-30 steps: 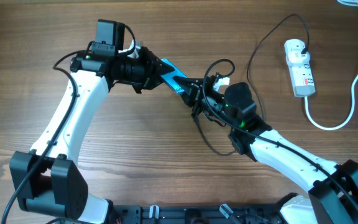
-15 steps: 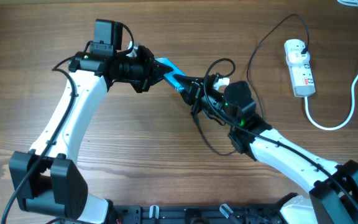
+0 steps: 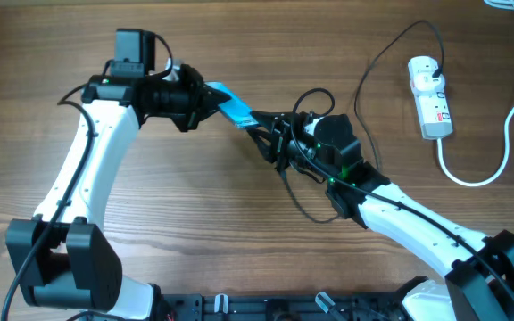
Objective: Plug charger to phone and switch on socket
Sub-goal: 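Regrasp the phone's bottom end with the left gripper, release right, then move the right gripper down to the black USB-C cable end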
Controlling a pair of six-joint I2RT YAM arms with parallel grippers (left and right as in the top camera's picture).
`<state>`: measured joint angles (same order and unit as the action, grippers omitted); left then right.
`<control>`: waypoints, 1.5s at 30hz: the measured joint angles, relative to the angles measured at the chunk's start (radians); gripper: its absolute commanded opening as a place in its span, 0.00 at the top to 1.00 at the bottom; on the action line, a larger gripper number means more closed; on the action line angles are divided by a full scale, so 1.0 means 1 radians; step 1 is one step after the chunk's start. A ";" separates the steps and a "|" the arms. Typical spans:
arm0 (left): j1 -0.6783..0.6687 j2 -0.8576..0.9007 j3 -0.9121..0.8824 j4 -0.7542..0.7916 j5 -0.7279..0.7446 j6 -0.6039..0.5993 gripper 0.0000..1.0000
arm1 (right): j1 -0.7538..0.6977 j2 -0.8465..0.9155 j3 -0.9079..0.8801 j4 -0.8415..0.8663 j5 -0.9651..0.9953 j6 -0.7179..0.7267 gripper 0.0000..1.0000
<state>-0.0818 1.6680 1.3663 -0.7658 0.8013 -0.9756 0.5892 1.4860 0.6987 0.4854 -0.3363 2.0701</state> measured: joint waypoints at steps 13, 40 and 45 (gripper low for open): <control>0.108 0.000 -0.005 -0.150 -0.007 0.499 0.96 | -0.001 0.001 -0.009 -0.308 0.096 -0.988 0.27; 0.087 0.122 -0.010 0.027 0.038 0.552 0.96 | 0.037 0.074 -0.009 -0.618 0.329 -1.723 0.47; 0.087 0.122 -0.010 0.064 0.039 0.521 0.96 | 0.100 0.149 -0.008 -0.597 0.357 -1.738 0.52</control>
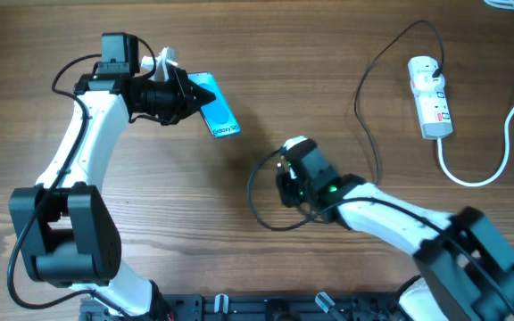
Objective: Plug charger to phone and switch on socket
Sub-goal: 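Move the right gripper down to the black USB-C cable end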
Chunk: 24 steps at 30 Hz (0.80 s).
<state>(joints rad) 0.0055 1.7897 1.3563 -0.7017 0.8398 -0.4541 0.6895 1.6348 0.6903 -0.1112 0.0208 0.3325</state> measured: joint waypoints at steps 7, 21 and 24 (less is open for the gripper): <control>0.000 0.000 0.000 0.005 0.000 -0.016 0.96 | 0.053 0.063 0.028 0.072 0.093 -0.002 0.65; 0.000 0.000 0.000 0.005 0.000 -0.019 0.96 | 0.052 0.067 0.040 0.037 0.140 0.006 0.83; 0.000 0.000 0.000 0.004 0.000 -0.019 0.96 | 0.052 0.068 0.040 0.038 0.145 0.006 0.88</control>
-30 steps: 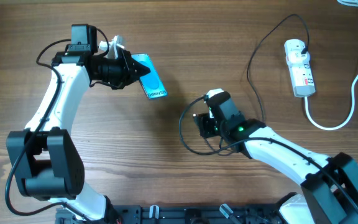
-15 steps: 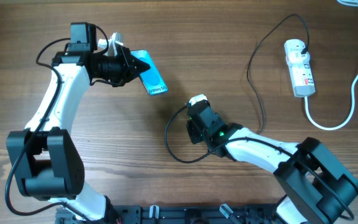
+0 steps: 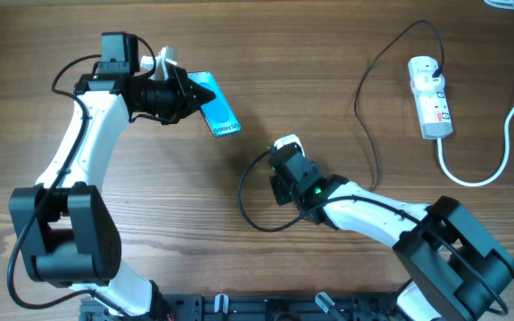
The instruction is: Plug charger to phone and switch on socket
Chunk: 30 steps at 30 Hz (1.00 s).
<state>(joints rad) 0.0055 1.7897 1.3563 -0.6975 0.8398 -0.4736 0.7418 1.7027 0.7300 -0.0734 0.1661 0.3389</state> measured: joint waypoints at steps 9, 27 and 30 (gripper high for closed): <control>0.000 0.000 0.000 0.000 0.000 0.000 0.96 | 0.000 0.000 0.000 0.001 0.004 0.004 0.96; 0.000 0.000 0.000 0.015 0.023 0.000 0.96 | -0.140 -0.288 -0.039 -0.136 -0.238 0.021 0.73; 0.000 0.000 0.000 0.018 0.024 0.000 0.96 | -0.140 -0.291 -0.039 -0.159 -0.260 0.003 0.70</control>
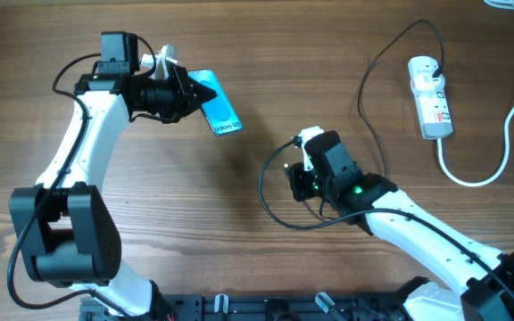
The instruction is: Plug charger to phone and switch on socket
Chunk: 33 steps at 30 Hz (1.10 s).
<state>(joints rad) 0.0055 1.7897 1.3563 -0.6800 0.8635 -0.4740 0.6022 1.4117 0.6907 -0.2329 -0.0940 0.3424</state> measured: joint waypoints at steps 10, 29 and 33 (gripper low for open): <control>0.000 0.000 0.000 0.000 0.003 0.000 0.96 | 0.033 0.184 0.000 0.031 0.032 -0.012 0.53; 0.000 0.000 0.000 0.000 0.003 0.000 0.96 | 0.084 0.296 0.054 0.136 0.190 -0.005 0.68; 0.000 0.000 0.000 0.000 0.003 0.000 0.96 | 0.084 0.299 0.063 0.118 0.192 0.002 0.73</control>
<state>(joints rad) 0.0055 1.7897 1.3563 -0.6800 0.8665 -0.4740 0.6865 1.7111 0.7536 -0.1146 0.0982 0.3443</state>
